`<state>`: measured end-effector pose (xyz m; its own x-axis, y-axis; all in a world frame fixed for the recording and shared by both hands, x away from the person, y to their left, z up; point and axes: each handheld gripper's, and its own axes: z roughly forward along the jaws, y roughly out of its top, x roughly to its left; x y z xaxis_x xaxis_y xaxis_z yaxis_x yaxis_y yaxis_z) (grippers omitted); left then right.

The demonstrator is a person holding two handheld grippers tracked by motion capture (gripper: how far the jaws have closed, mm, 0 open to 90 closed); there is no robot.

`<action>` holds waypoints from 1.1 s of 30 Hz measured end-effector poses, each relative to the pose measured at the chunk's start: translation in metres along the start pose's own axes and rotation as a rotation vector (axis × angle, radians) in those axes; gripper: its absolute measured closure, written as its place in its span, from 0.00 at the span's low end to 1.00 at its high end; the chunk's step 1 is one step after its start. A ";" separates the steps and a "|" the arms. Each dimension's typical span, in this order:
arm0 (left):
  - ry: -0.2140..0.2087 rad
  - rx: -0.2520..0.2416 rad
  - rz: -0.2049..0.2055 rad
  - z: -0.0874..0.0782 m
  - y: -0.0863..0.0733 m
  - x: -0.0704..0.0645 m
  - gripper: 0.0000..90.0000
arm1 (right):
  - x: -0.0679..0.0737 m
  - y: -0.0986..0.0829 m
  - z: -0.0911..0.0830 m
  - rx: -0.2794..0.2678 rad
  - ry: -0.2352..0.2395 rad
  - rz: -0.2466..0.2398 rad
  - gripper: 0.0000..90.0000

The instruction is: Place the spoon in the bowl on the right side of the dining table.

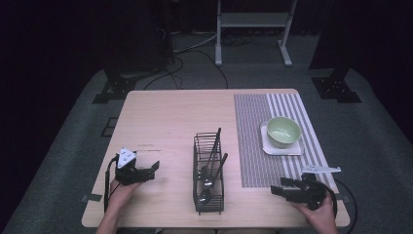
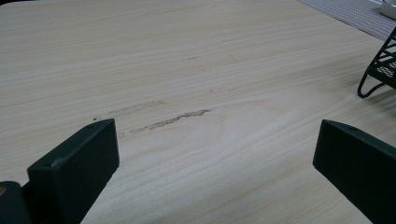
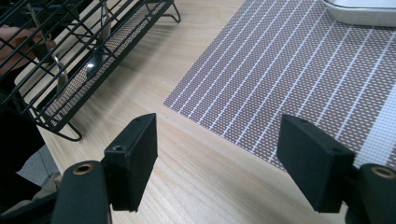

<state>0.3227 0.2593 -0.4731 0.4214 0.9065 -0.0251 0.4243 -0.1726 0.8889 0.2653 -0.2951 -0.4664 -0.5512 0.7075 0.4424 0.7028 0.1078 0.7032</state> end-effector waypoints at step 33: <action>-0.002 0.001 -0.006 -0.003 -0.002 0.001 0.00 | 0.042 0.038 0.025 0.021 0.124 -0.091 0.31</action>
<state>0.3199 0.2614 -0.4730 0.4207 0.9067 -0.0317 0.4280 -0.1676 0.8881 0.2797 -0.2438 -0.4349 -0.6630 0.6030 0.4437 0.6561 0.1826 0.7323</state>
